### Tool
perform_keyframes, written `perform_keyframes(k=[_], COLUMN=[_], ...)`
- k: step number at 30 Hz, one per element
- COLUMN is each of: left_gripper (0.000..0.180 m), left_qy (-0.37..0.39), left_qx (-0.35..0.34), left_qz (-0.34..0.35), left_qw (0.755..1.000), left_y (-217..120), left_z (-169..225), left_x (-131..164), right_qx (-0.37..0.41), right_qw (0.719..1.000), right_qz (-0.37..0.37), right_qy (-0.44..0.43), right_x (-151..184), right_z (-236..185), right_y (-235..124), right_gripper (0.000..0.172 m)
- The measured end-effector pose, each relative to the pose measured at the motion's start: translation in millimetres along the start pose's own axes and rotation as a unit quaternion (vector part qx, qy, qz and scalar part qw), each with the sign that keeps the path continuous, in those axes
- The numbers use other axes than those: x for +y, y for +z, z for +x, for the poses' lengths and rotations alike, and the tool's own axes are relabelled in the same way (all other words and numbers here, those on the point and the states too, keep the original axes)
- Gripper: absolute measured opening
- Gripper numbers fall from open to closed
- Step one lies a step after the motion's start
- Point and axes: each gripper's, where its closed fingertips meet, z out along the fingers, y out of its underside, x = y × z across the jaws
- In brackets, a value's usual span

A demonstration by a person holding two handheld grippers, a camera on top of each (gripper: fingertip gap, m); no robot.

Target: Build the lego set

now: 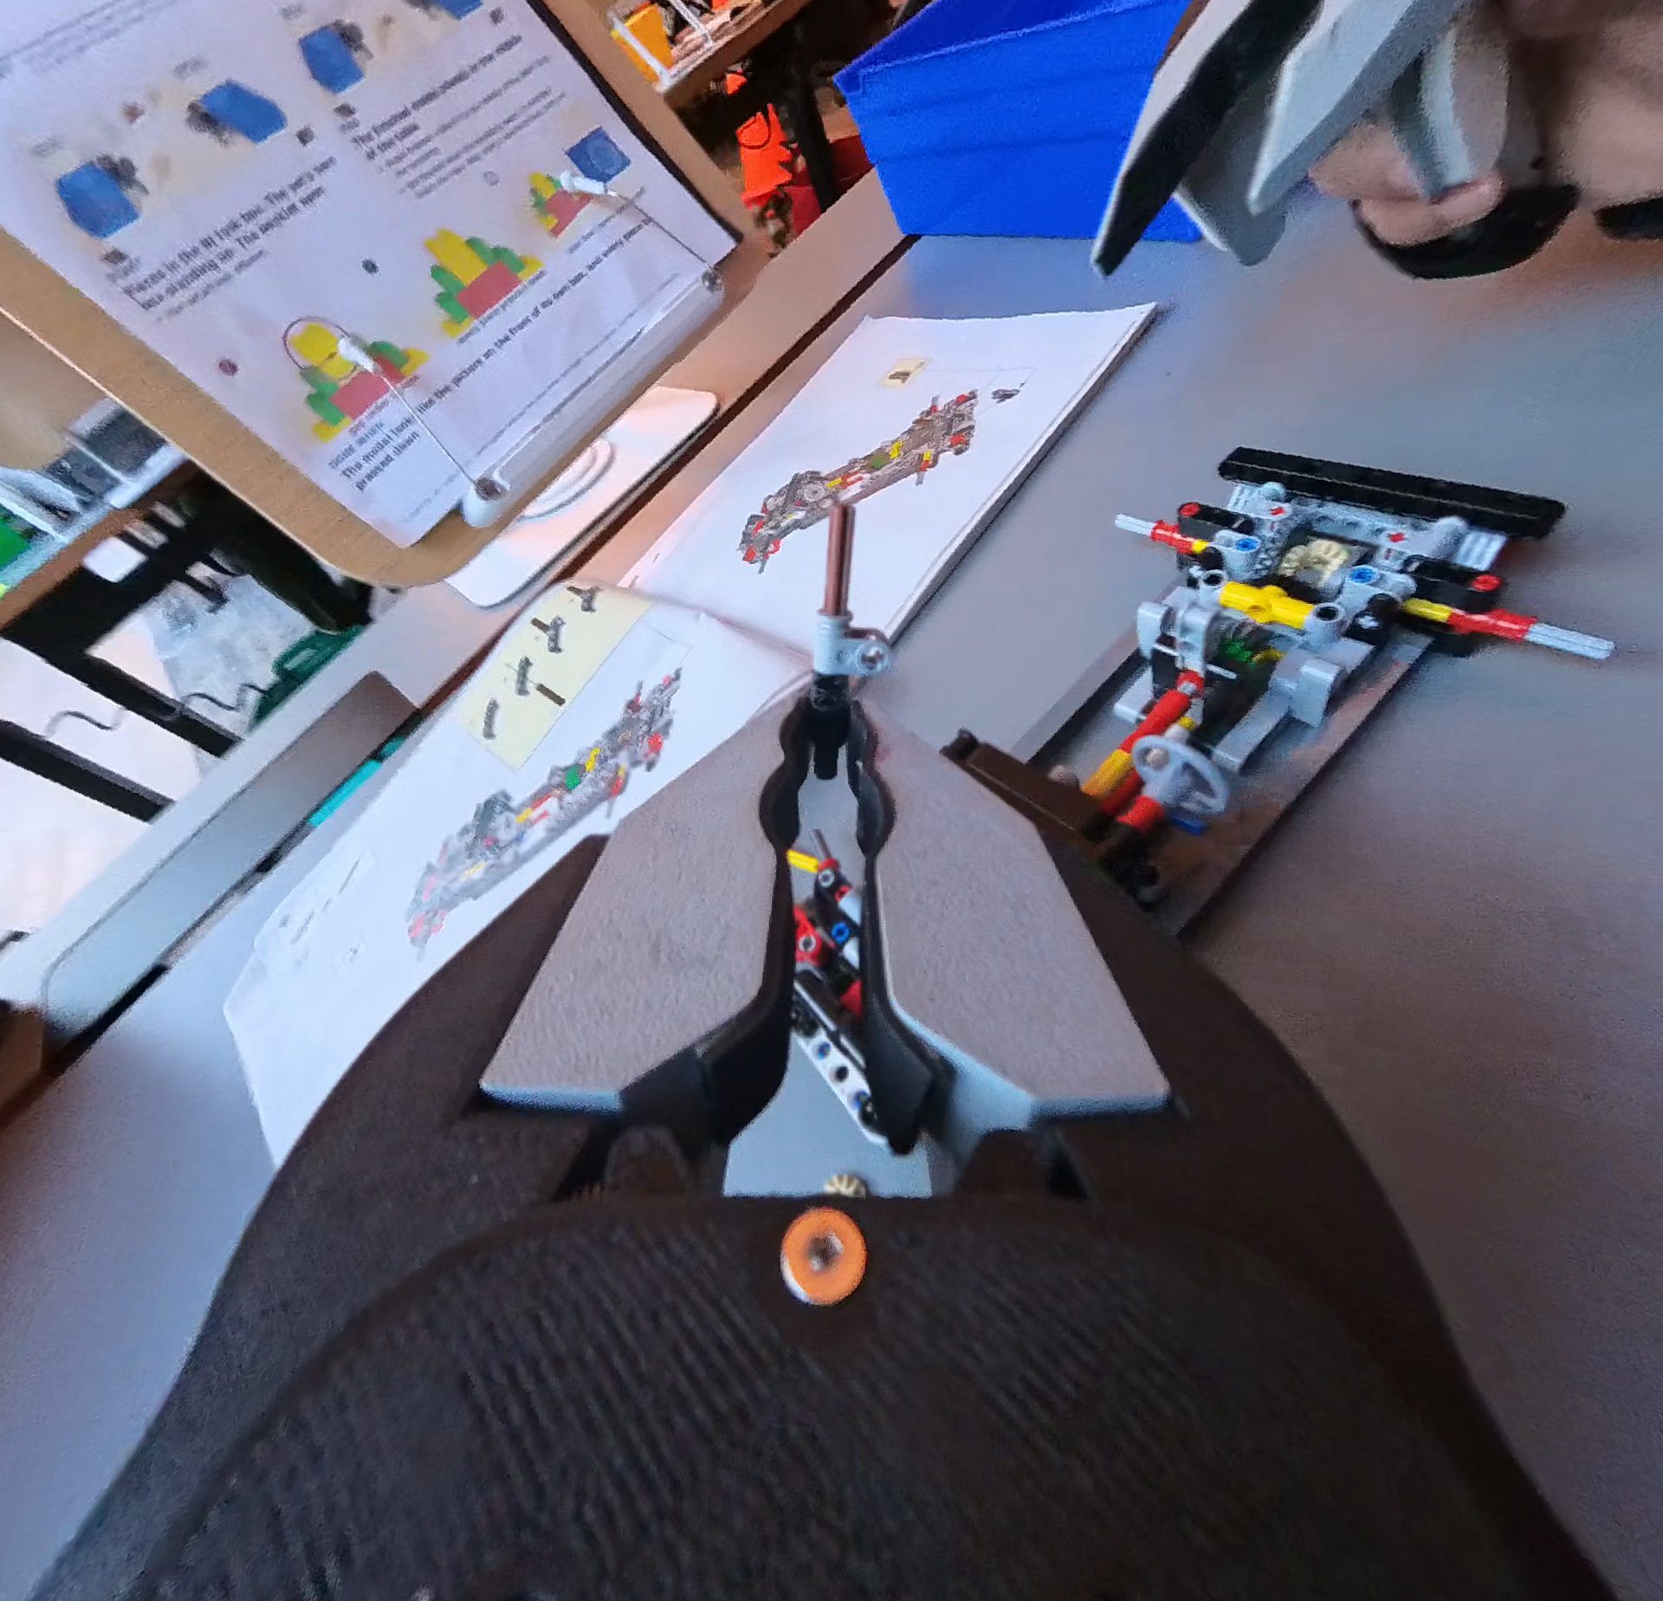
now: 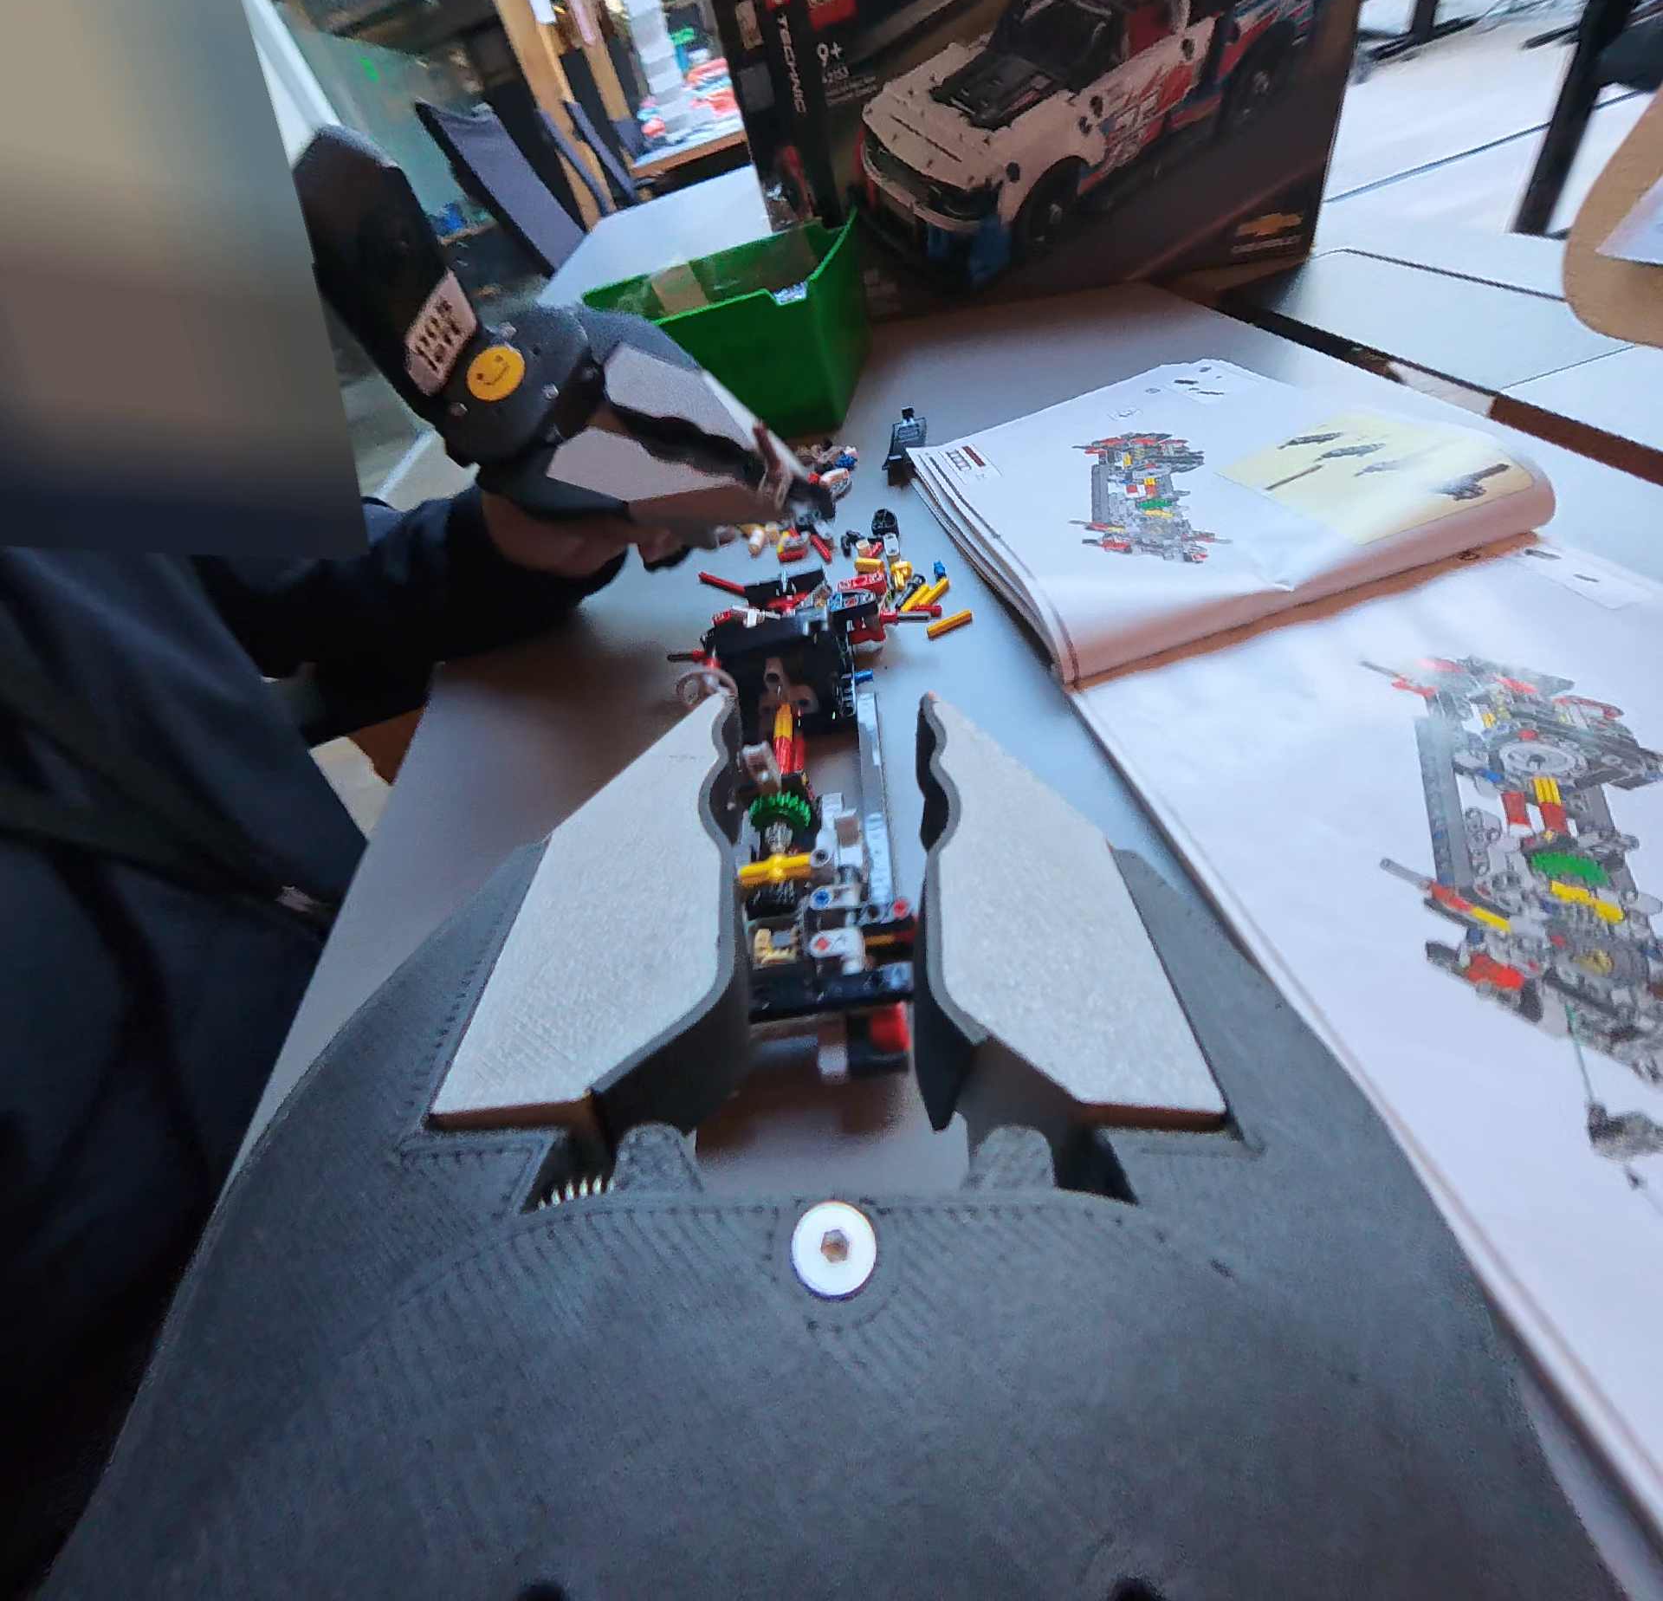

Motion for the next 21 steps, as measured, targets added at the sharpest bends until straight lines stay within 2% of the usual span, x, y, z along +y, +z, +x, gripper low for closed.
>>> perform_keyframes(k=[3,6,8,10,13,15,21], left_gripper=[0.006,0.005,0.005,0.005,0.005,0.005,0.005], left_qy=[0.025,0.008,-0.007,-0.005,-0.006,-0.007,0.052], left_qx=[-0.034,-0.042,-0.029,-0.026,-0.021,-0.009,-0.02], left_qz=[0.002,0.007,0.004,-0.005,-0.007,-0.005,-0.036], left_qw=[0.999,0.999,1.0,1.0,1.0,1.0,0.998], left_y=[-1.7,-3.9,-2.2,0.3,1.4,3.5,21.7], left_z=[-6.0,-5.7,1.6,6.8,17.1,32.6,85.7], left_x=[-5.8,-5.5,-2.8,-1.4,-11.5,-21.4,-33.8], right_qx=[0.03,0.082,0.1,0.112,0.126,0.121,0.051], right_qw=[0.999,0.995,0.993,0.99,0.986,0.984,0.994], right_qz=[-0.017,-0.019,-0.006,0.007,0.032,0.051,0.069], right_qy=[-0.021,-0.048,-0.061,-0.08,-0.109,-0.117,-0.074], right_x=[18.3,38.0,39.1,34.8,22.6,15.1,6.2], right_z=[-3.5,2.8,3.0,0.8,-6.9,-15.1,-53.9], right_y=[-10.5,-27.1,-37.5,-45.4,-53.4,-54.9,-39.6], right_gripper=[0.036,0.036,0.035,0.023,0.024,0.028,0.023])
